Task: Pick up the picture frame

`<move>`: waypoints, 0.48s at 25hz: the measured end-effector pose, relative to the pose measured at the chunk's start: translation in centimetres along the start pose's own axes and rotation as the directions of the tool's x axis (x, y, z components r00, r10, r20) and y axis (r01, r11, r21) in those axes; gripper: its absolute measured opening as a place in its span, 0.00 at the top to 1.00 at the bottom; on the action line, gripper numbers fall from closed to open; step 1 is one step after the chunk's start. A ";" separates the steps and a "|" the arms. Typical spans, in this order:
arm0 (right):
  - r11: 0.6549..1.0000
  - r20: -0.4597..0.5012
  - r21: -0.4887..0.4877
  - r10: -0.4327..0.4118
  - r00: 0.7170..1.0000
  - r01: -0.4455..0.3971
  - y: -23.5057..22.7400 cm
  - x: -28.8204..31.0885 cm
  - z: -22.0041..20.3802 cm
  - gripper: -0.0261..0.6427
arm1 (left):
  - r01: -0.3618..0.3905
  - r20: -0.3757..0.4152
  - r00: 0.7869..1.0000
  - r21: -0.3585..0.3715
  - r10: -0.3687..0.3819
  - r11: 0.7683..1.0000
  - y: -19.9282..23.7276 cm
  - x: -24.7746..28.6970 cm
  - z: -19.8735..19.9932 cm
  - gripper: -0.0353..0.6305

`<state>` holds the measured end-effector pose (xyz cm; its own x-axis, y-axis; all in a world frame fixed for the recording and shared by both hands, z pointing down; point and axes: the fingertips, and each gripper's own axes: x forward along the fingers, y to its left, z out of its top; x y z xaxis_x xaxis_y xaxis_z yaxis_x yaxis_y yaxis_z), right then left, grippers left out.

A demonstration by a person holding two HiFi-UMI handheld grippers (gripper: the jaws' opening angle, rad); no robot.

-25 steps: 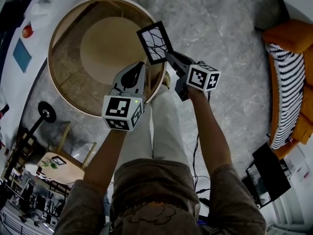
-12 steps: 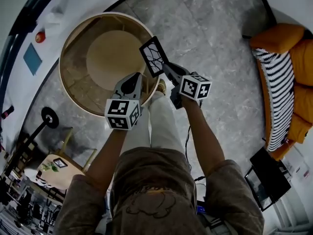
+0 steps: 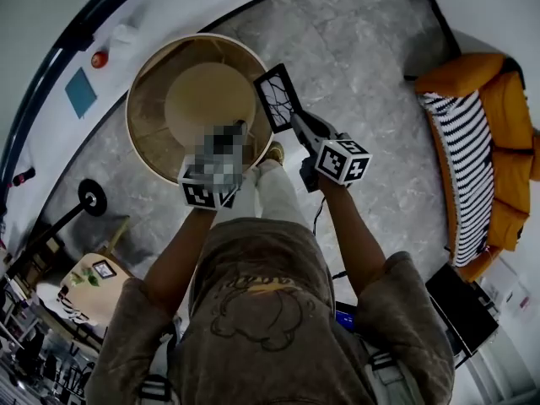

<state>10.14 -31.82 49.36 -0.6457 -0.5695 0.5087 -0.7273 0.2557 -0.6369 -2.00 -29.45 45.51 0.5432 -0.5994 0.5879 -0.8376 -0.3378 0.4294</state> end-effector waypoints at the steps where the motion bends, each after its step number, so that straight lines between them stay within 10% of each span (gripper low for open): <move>1: 1.000 0.015 -0.011 -0.001 1.000 0.001 0.8 -0.9 0.5 0.84 | 0.007 0.006 1.000 0.000 -0.007 1.000 -0.5 -0.8 0.5 0.92; 12: 0.988 0.156 -0.156 0.045 0.987 -0.020 11.2 -9.6 4.1 0.83 | 0.056 0.144 0.987 0.122 -0.074 0.991 -6.1 -10.2 7.2 0.92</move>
<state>9.17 -26.68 34.95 -0.6331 -0.6728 0.3829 -0.7418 0.3857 -0.5486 -2.84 -26.47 31.95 0.5892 -0.6712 0.4498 -0.8067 -0.4569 0.3749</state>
